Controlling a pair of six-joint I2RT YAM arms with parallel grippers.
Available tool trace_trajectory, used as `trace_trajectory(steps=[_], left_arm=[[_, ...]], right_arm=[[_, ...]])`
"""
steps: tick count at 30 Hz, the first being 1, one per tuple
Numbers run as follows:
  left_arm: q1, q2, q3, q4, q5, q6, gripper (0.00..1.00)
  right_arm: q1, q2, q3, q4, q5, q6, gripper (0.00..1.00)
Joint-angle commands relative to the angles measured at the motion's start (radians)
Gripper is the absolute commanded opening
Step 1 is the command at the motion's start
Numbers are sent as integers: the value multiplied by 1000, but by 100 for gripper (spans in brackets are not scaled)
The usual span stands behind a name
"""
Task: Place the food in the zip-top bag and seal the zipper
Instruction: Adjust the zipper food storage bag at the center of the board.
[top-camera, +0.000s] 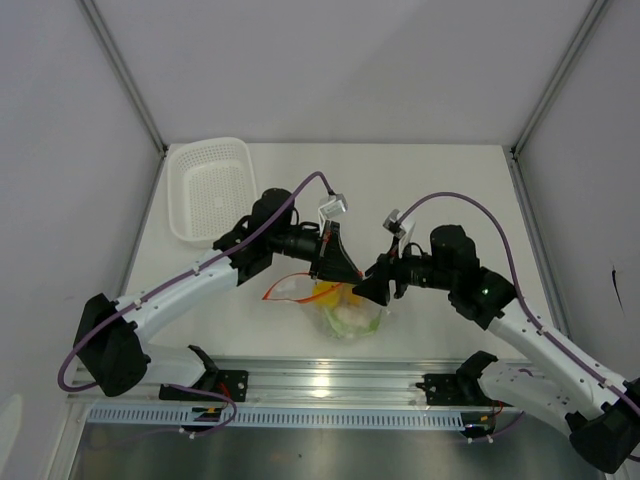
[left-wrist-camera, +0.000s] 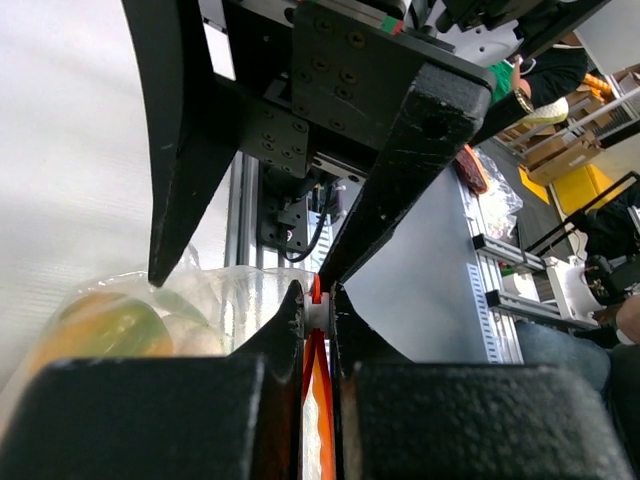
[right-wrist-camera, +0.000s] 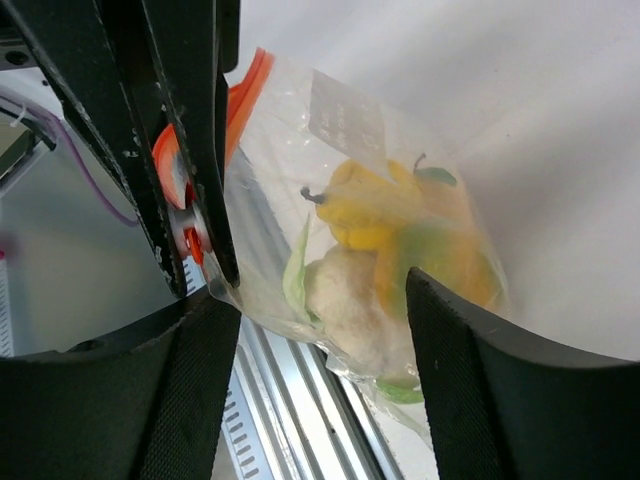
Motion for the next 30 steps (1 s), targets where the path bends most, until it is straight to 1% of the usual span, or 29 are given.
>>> trace_trajectory(steps=[1,2,3,4,5,6,8,9,10,11,15,17,18,20,24,26,28,30], left_arm=[[8,-22,8,78,51,-13,1],[8,-19,6,83,57,-17,0],[8,-16,9,89,62,-19,1],[8,-15,9,89,63,-22,0],[8,-15,8,89,63,-19,0],[8,-15,11,80,54,-14,1],[8,-13,13,66,39,-2,1],[8,-13,9,57,22,3,1],[8,-15,11,48,8,7,1],[8,-16,8,36,-12,12,5],[10,-57,-4,-29,-104,76,39],[10,-79,-30,-35,-150,95,48],[10,-91,-41,-34,-156,108,54],[8,-95,-44,-44,-156,124,61],[8,-96,-72,-38,-142,125,62],[8,-102,-90,-44,-162,128,61],[8,-110,-96,-49,-168,133,58],[5,-121,-107,-55,-182,136,51]], right_arm=[[7,16,5,125,-86,-12,67],[6,29,-1,137,-93,-6,65],[6,35,-12,168,-99,0,53],[6,43,-18,182,-116,11,45],[6,57,-21,197,-126,31,39],[7,65,-24,228,-142,40,31],[7,72,-36,252,-168,66,19],[9,77,-39,271,-171,75,0],[12,74,-47,278,-173,81,0],[13,69,-52,285,-168,98,0],[12,11,-90,348,-150,141,0],[7,0,-102,352,-150,156,0],[6,-6,-104,349,-153,160,0],[3,-10,-107,345,-154,167,0],[-13,-17,-107,344,-165,184,0],[-23,-17,-105,349,-169,192,0],[-31,-11,-102,349,-173,204,0],[-40,-6,-101,351,-180,215,0]])
